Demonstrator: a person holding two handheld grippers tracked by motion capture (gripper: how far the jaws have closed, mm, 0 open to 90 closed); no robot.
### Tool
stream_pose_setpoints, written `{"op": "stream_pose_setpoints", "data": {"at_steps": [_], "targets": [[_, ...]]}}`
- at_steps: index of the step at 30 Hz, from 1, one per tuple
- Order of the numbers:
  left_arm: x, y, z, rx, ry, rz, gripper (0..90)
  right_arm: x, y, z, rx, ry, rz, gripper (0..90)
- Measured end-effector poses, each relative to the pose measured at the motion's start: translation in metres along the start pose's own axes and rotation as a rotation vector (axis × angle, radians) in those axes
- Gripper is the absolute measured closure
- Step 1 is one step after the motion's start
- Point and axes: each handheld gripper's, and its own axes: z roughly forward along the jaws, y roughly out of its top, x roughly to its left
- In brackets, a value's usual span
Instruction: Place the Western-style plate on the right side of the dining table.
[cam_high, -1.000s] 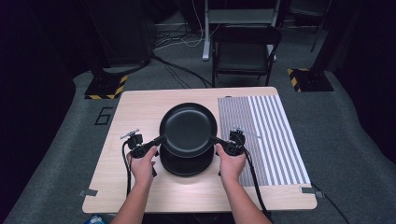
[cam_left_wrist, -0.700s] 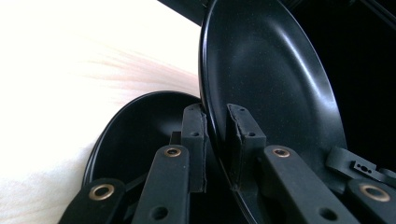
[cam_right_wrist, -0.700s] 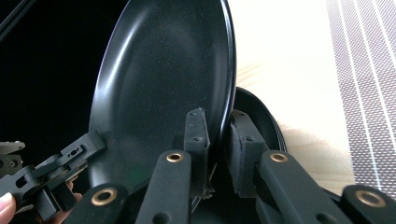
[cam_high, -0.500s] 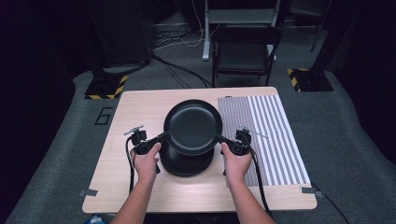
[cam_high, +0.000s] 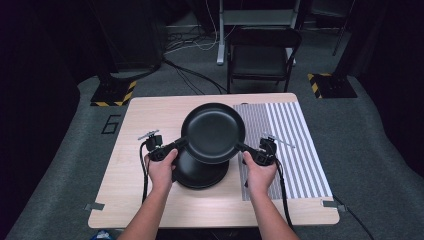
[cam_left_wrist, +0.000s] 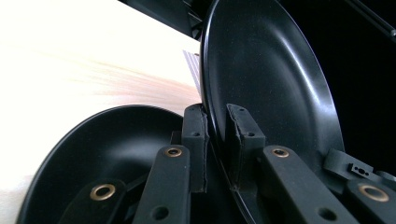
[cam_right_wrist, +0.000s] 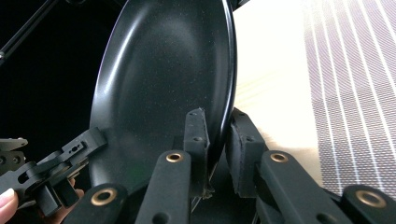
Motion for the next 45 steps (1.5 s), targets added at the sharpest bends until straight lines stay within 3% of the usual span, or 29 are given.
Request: {"op": "stream_pose_setpoints", "data": {"at_steps": [18,45], "targets": [[-0.02,0.0,0.02,0.025,-0.043,0.025,78.9,-0.012,0.009,-0.024,-0.05,-0.029,0.0,78.6],[-0.052,-0.006,0.053,0.079,-0.128,0.054,79.3,-0.03,0.012,-0.066,-0.119,-0.084,0.049,78.5]]}}
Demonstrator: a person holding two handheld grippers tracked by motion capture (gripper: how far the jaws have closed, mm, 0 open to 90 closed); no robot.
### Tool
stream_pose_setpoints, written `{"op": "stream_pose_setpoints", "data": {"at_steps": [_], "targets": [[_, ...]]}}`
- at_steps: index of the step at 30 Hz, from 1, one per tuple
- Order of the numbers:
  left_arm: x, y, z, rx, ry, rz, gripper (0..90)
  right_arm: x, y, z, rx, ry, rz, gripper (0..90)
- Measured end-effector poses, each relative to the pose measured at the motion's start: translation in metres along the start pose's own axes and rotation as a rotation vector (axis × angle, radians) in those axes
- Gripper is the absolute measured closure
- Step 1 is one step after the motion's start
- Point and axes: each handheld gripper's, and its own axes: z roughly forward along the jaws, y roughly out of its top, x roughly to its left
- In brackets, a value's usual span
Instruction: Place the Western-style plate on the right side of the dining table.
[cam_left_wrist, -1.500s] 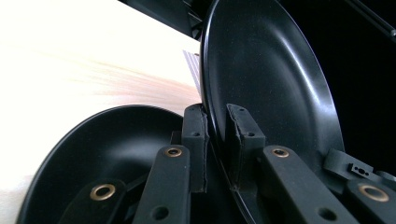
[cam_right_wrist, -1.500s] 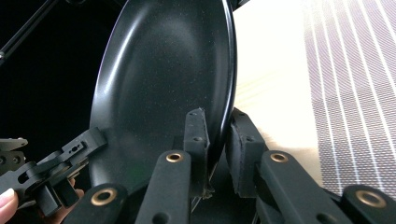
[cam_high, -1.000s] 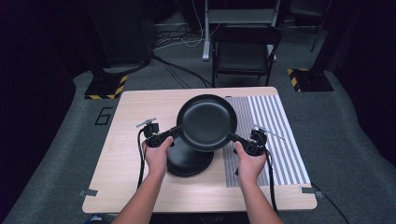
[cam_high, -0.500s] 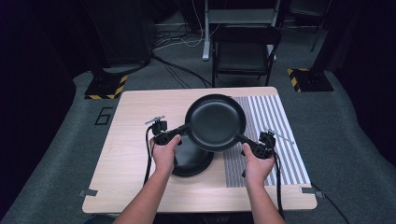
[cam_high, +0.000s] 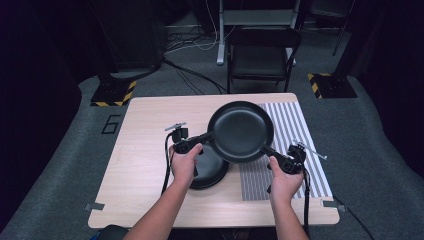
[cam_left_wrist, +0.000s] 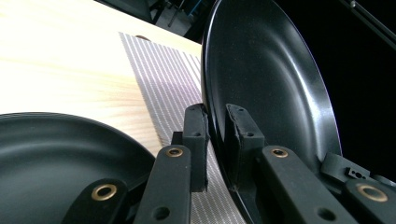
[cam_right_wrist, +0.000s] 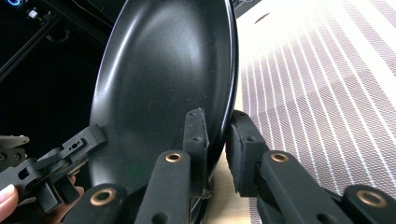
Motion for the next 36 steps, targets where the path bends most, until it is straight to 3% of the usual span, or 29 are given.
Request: {"op": "stream_pose_setpoints", "data": {"at_steps": [36], "targets": [[-0.037,-0.014,0.051,0.09,-0.092,0.018,79.7,-0.037,0.009,-0.052,-0.092,-0.08,0.034,78.6]]}}
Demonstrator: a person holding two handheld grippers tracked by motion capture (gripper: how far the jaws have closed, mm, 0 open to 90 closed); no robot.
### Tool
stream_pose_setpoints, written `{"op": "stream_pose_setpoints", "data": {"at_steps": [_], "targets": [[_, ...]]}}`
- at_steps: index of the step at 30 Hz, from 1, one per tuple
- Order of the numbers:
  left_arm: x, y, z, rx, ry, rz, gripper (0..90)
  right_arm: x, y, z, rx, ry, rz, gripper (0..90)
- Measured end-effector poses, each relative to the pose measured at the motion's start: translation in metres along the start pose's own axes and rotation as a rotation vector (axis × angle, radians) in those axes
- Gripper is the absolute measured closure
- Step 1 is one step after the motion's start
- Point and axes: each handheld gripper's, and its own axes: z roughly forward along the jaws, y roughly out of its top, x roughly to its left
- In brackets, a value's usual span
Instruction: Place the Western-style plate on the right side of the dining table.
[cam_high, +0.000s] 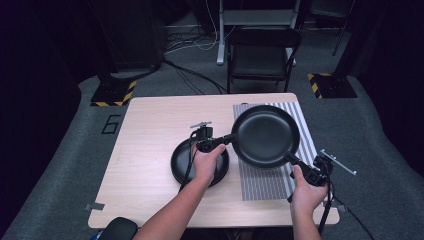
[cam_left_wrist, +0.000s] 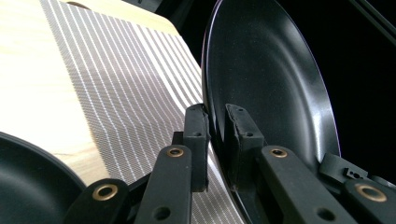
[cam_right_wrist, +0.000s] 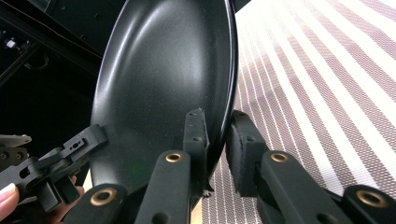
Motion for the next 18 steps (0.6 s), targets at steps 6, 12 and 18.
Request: {"op": "stream_pose_setpoints", "data": {"at_steps": [6,12,18], "targets": [[-0.003,-0.002,0.006,0.008,-0.009,0.001,79.7,-0.004,0.002,-0.005,-0.005,-0.012,-0.003,78.5],[-0.003,-0.006,0.012,0.021,-0.012,-0.013,79.9,-0.009,0.002,-0.007,-0.003,-0.024,-0.001,78.5],[0.002,-0.01,0.017,0.038,-0.008,-0.024,80.1,-0.017,-0.002,-0.004,0.009,-0.032,0.016,78.5]]}}
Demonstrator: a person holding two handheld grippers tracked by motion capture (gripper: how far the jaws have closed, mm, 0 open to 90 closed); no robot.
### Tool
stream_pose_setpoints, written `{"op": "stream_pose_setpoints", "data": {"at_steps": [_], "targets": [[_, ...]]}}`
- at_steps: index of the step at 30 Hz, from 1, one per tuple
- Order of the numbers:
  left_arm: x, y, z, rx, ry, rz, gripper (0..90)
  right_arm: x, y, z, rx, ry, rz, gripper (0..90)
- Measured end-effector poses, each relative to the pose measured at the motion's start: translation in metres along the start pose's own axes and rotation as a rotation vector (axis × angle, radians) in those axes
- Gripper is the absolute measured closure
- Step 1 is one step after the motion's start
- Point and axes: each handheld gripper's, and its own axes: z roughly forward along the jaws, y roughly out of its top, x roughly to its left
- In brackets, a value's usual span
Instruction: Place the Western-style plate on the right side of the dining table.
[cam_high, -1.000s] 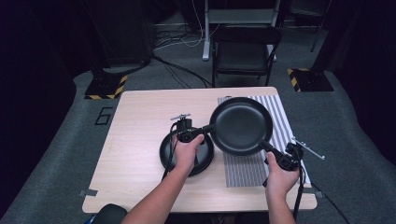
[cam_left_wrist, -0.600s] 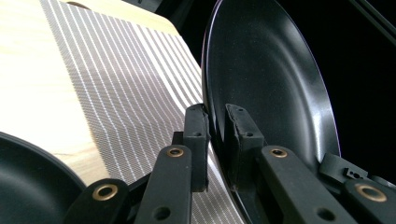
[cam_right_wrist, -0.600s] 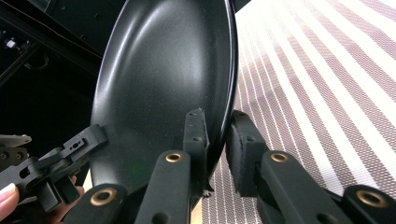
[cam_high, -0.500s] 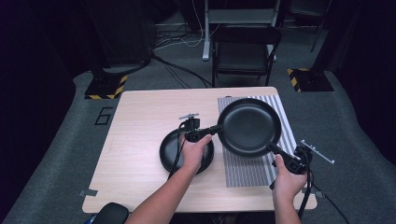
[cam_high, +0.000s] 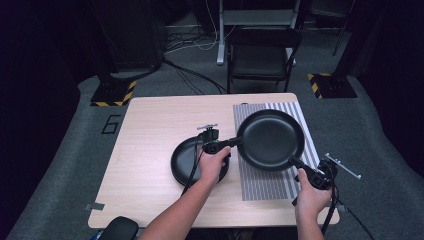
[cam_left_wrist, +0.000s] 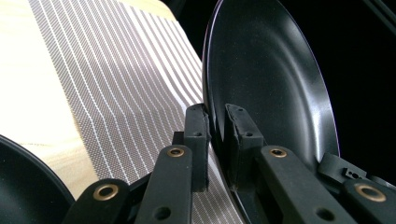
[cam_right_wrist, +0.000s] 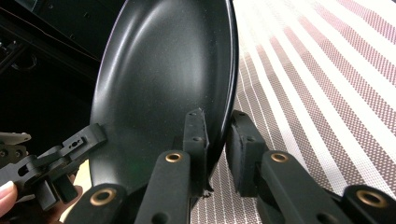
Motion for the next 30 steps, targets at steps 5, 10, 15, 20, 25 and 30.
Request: {"op": "stream_pose_setpoints", "data": {"at_steps": [5,10,15,20,25,30], "targets": [[0.005,-0.003,0.004,0.01,0.009,-0.014,80.3,-0.005,-0.003,0.003,0.004,-0.002,0.01,78.5],[0.01,-0.002,0.009,0.013,0.018,-0.017,80.7,-0.012,-0.004,0.012,0.007,0.001,0.016,78.6],[0.015,0.0,0.015,0.01,0.014,-0.034,81.1,-0.014,-0.003,0.017,0.01,0.003,0.014,78.6],[0.022,0.003,0.022,0.006,0.019,-0.062,81.6,-0.017,0.0,0.026,0.014,0.0,0.022,78.7],[0.026,0.005,0.029,0.008,0.022,-0.079,81.6,-0.021,0.008,0.034,0.019,0.009,0.033,79.6],[0.027,0.011,0.034,0.011,0.026,-0.087,81.8,-0.023,0.015,0.04,0.024,0.009,0.043,79.8]]}}
